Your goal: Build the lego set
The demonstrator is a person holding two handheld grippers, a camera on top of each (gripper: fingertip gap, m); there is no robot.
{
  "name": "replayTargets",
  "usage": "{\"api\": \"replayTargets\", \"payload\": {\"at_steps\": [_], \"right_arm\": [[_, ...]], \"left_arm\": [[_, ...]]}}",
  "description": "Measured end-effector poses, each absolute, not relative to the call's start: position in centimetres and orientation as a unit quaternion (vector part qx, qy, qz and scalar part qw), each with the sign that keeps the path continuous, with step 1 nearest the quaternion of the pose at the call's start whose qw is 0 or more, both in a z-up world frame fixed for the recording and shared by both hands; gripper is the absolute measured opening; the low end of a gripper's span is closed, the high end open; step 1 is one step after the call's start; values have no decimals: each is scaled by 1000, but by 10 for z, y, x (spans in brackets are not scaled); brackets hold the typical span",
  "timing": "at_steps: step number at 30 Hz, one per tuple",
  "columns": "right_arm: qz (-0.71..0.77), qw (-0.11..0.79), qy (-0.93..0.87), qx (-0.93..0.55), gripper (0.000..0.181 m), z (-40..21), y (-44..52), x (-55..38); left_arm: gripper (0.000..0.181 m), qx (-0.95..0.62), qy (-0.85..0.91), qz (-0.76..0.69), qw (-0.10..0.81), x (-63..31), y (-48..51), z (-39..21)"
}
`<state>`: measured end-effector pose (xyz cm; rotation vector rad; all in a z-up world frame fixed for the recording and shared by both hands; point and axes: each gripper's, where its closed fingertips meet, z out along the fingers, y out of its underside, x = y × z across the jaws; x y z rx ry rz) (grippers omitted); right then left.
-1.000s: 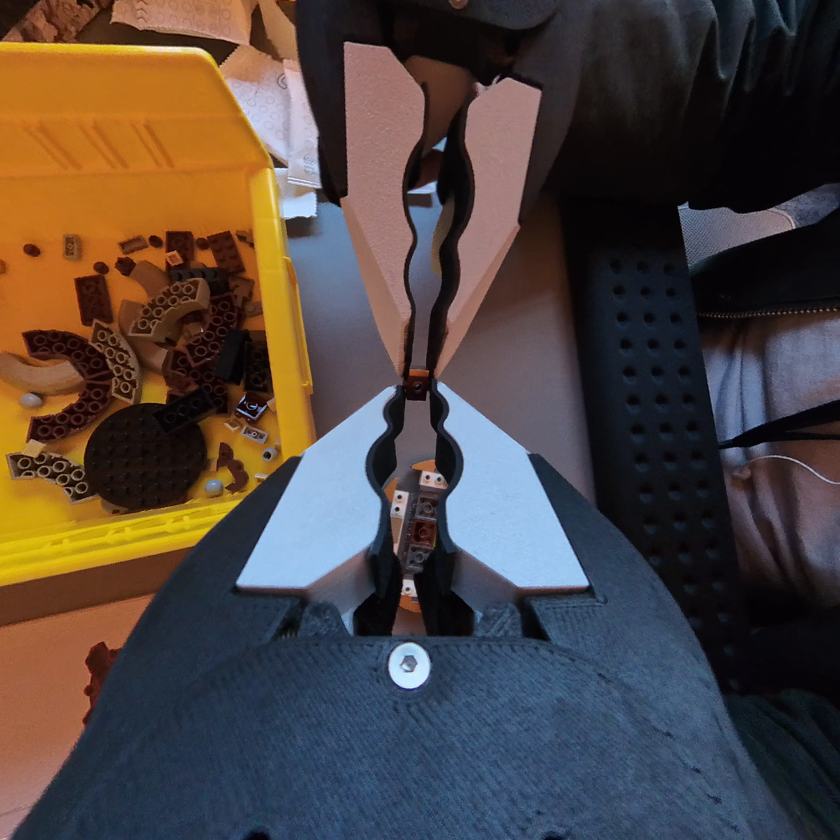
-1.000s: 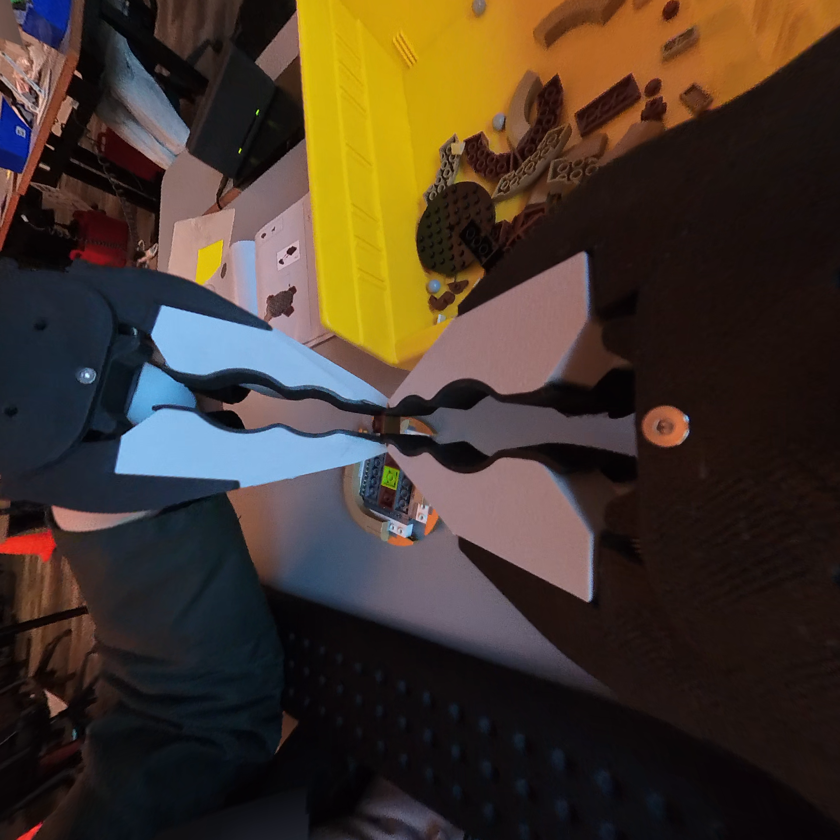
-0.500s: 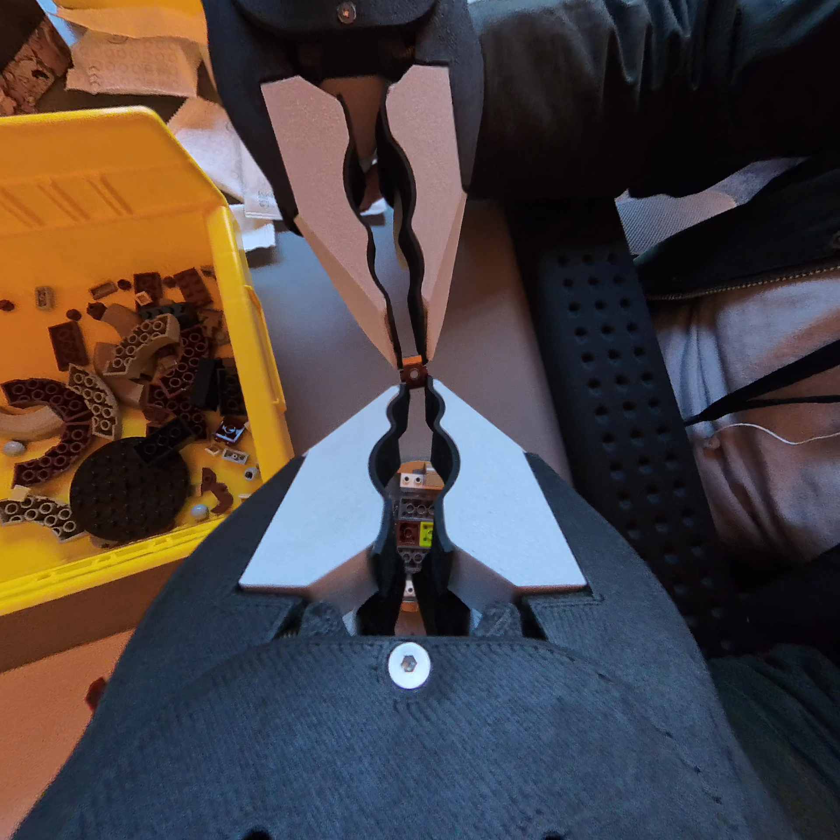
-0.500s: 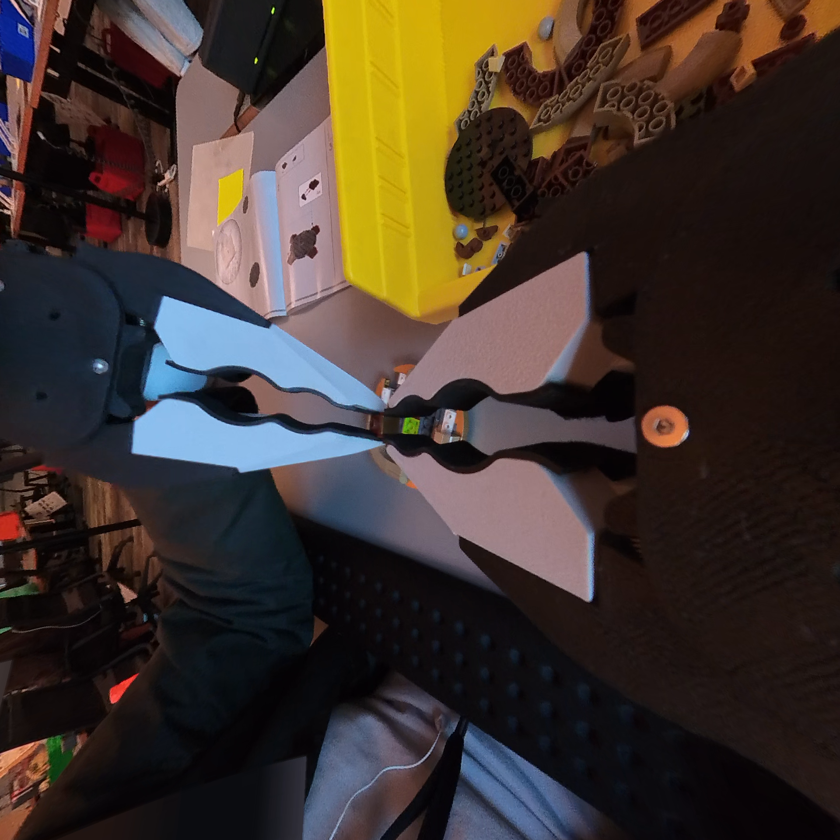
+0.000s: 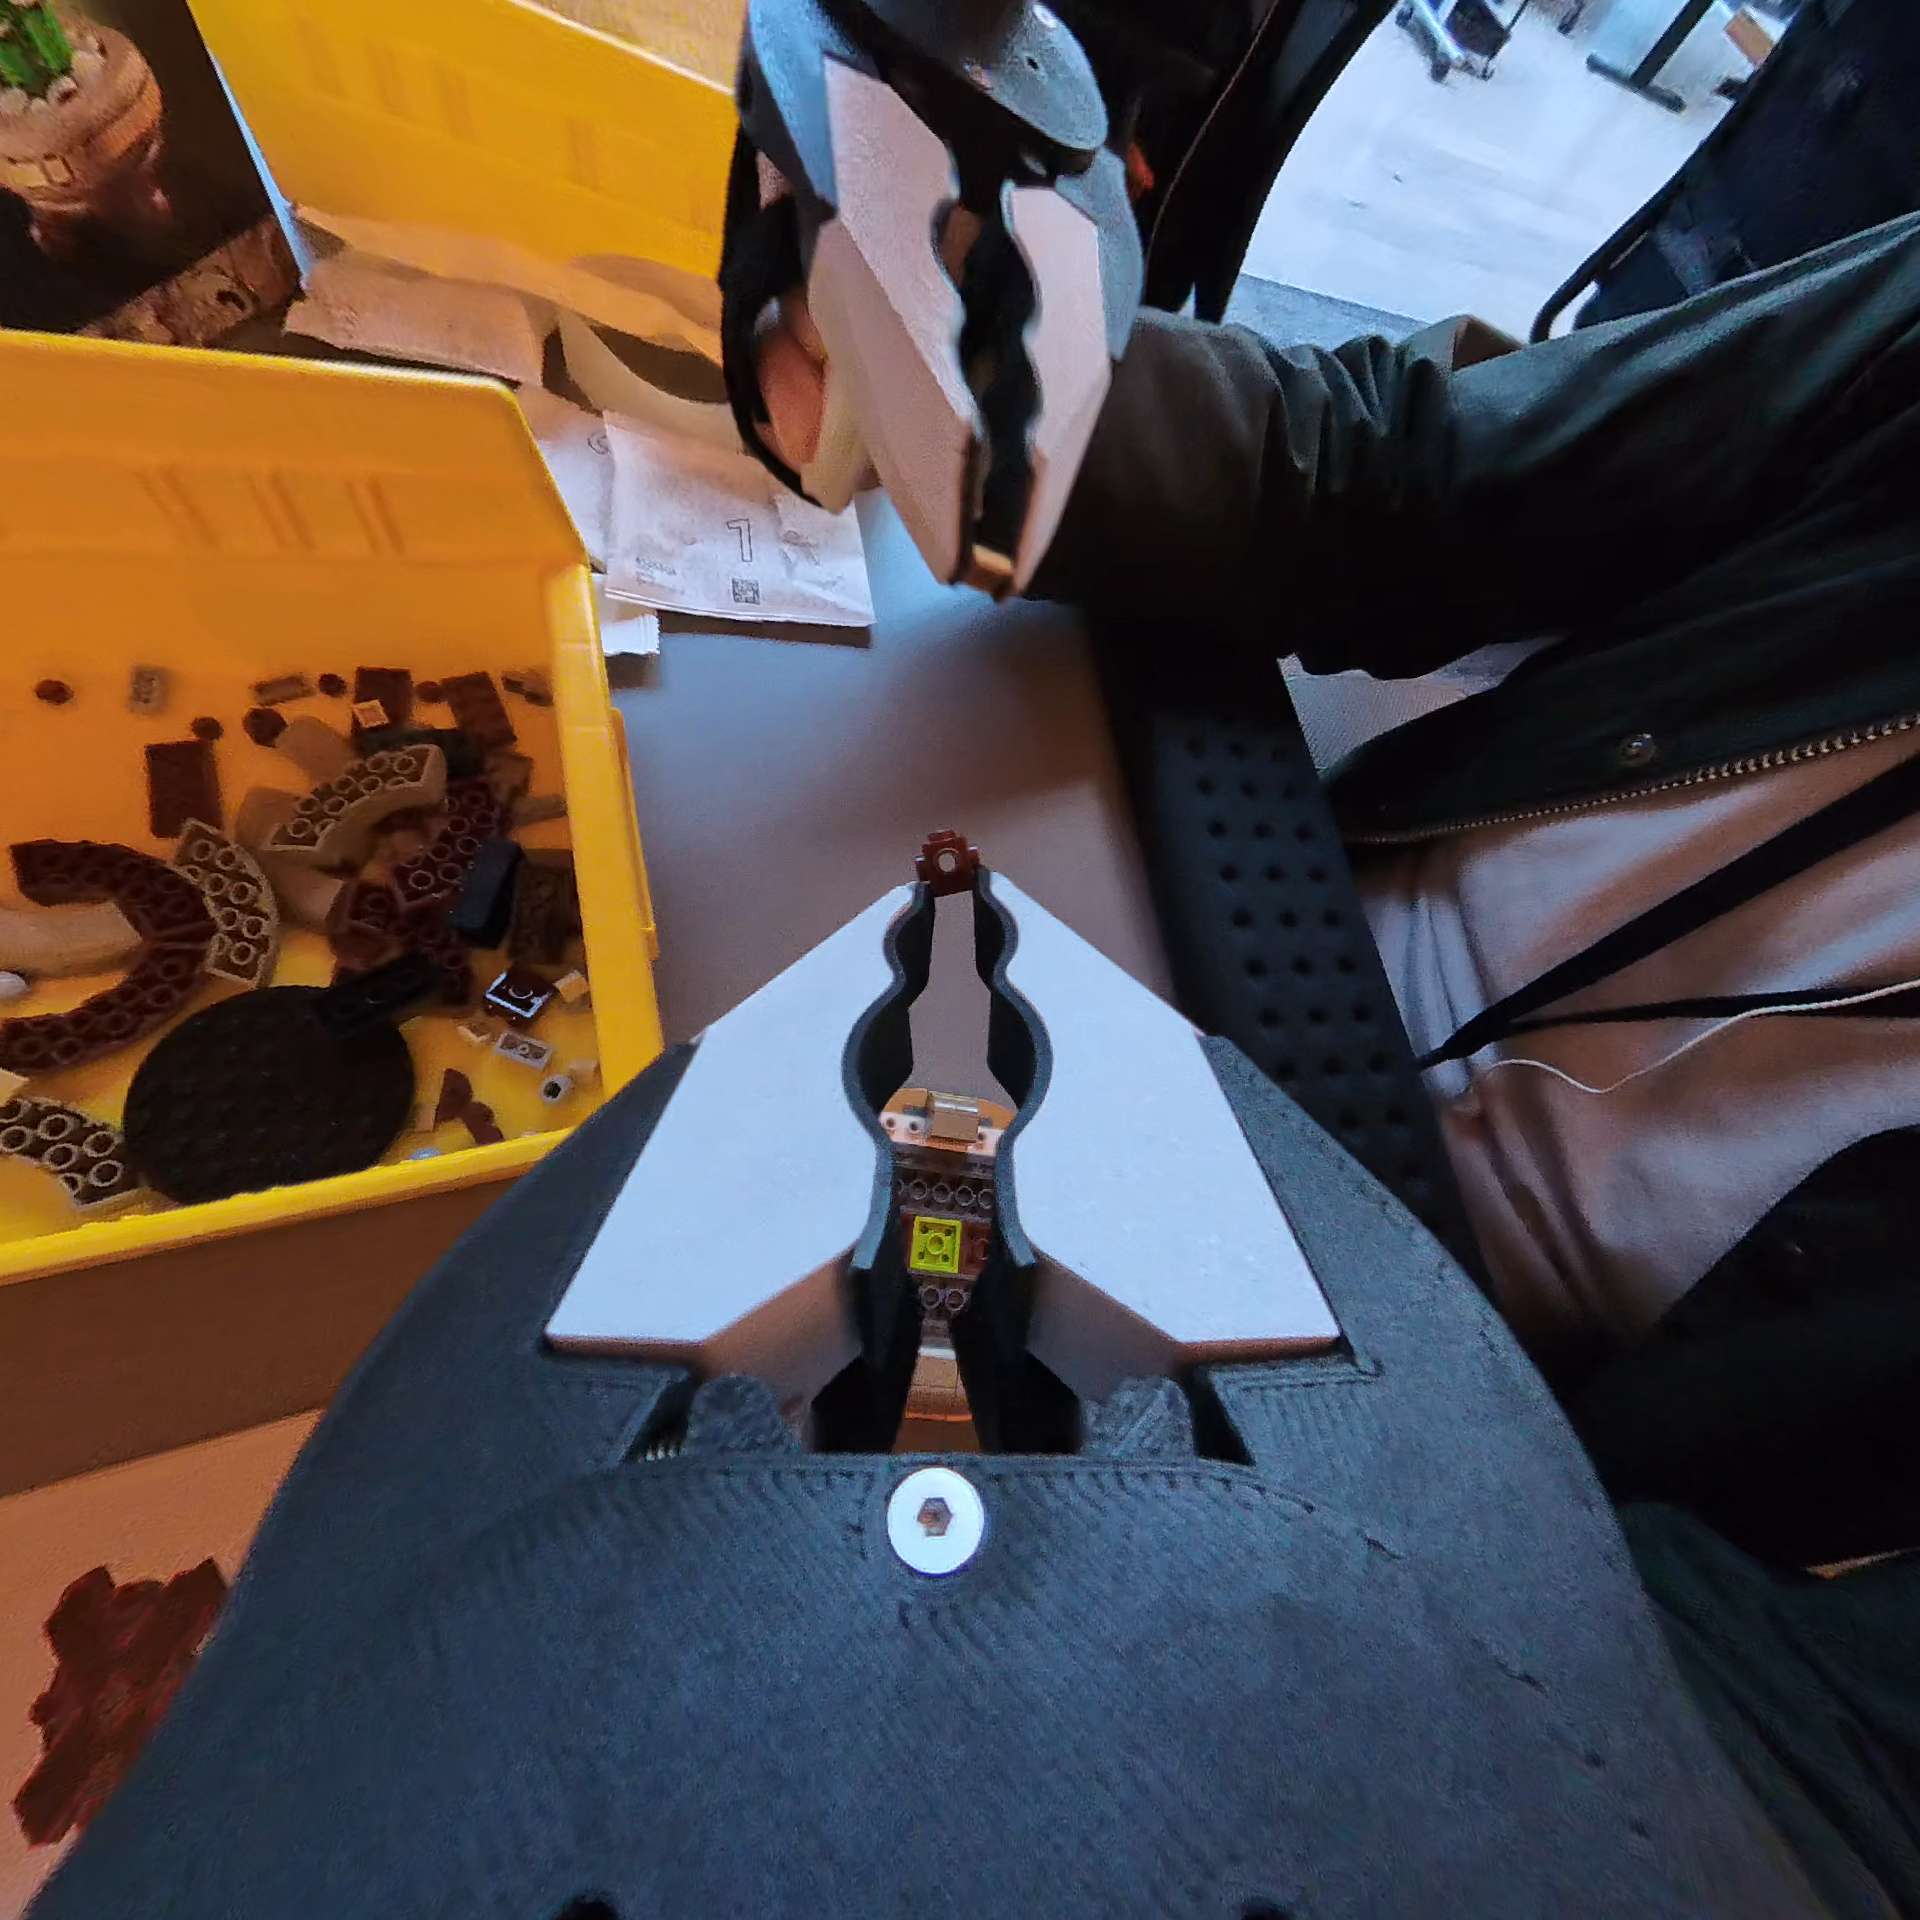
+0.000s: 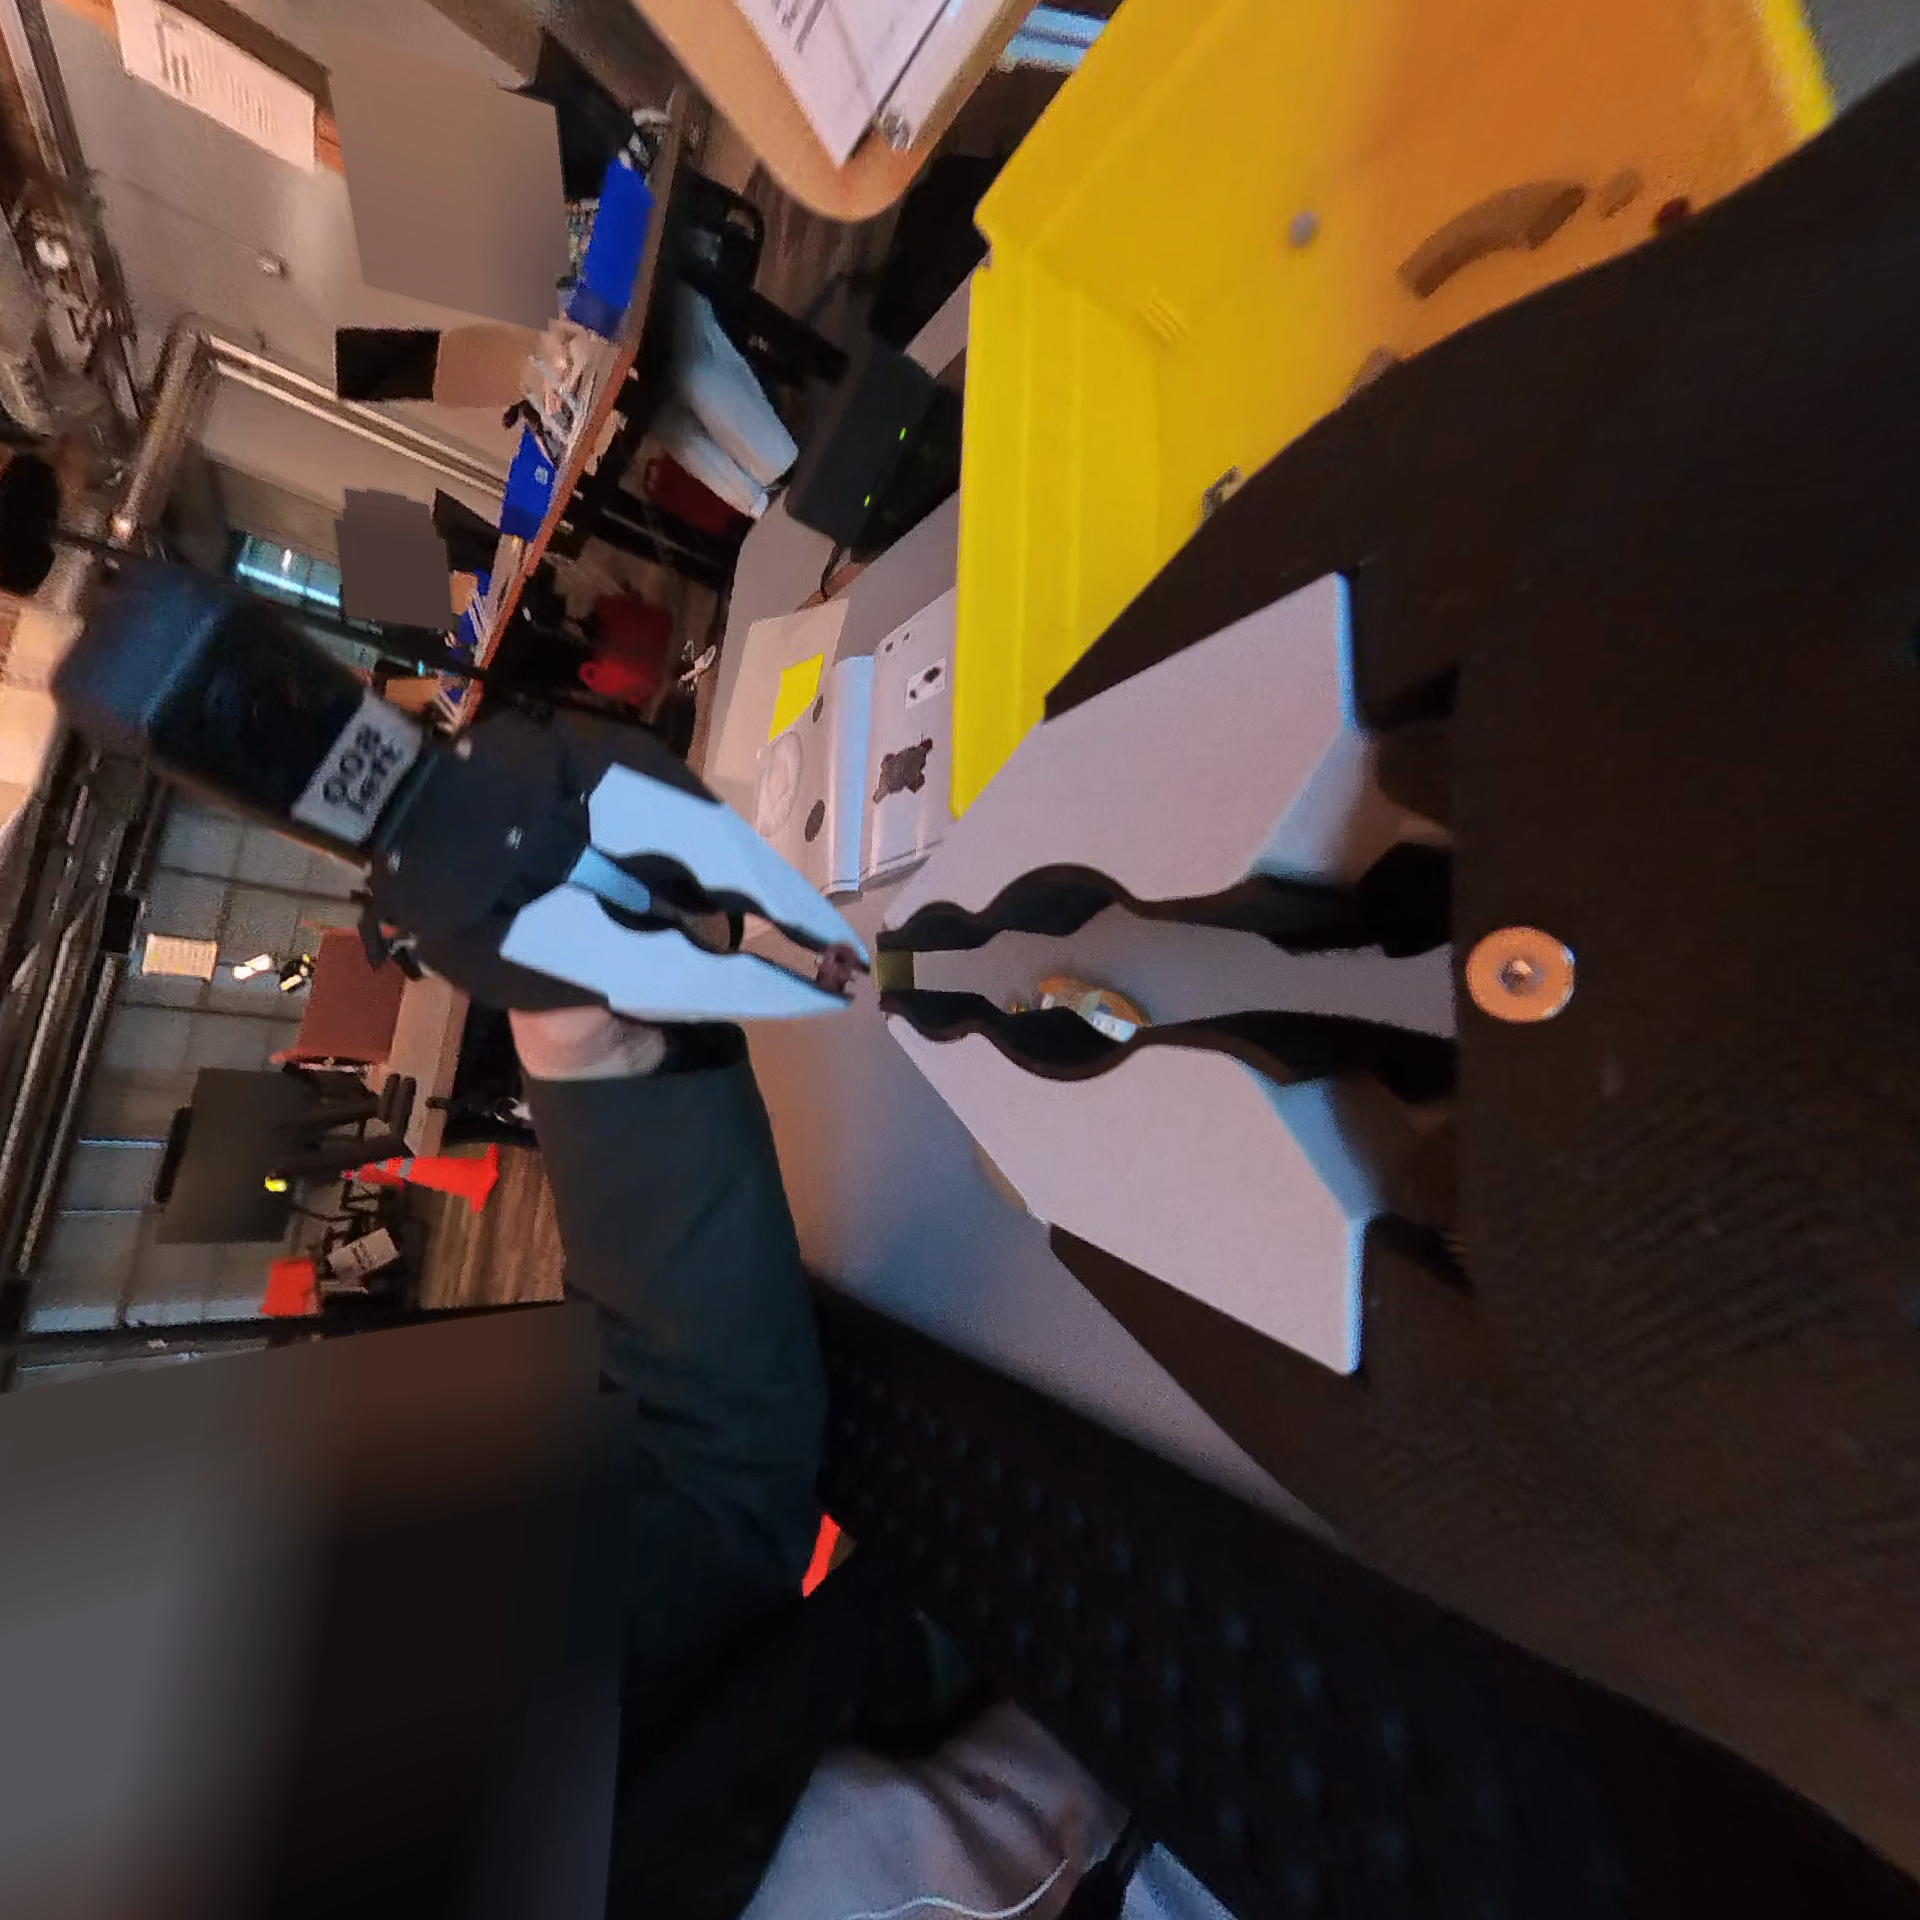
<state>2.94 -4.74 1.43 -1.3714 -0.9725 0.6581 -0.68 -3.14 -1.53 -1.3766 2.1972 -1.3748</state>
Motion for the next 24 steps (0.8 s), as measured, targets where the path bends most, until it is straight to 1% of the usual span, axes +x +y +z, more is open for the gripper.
{"api": "replayTargets", "payload": {"at_steps": [3,5,8,11,16,18,19,20,22,23,24], "right_arm": [[285,608,-446,-592,5,6,-50,15],[294,629,-442,-567,5,14,-53,13],[372,667,-419,-491,5,46,-72,16],[465,674,-390,-421,5,74,-92,27],[530,669,-369,-368,5,92,-107,40],[528,663,-369,-381,5,88,-104,39],[501,667,-362,-416,5,81,-91,37],[433,679,-337,-488,4,66,-63,39],[220,679,-280,-642,5,18,-2,66],[126,667,-250,-690,5,-1,17,85],[67,651,-232,-719,6,-15,28,96]], "left_arm": [[7,-474,753,-444,102,-5,-30,-25],[7,-469,755,-446,102,-5,-33,-23],[7,-456,752,-466,97,-7,-40,-15],[7,-447,749,-480,94,-8,-43,-8],[7,-437,750,-489,89,-12,-48,-2],[7,-437,750,-487,92,-13,-48,-1],[7,-440,750,-485,96,-13,-46,-1],[7,-447,750,-477,101,-13,-41,-2],[7,-473,745,-456,119,-13,-26,-6],[7,-491,740,-441,130,-12,-16,-10],[7,-505,733,-435,134,-12,-8,-12]]}}
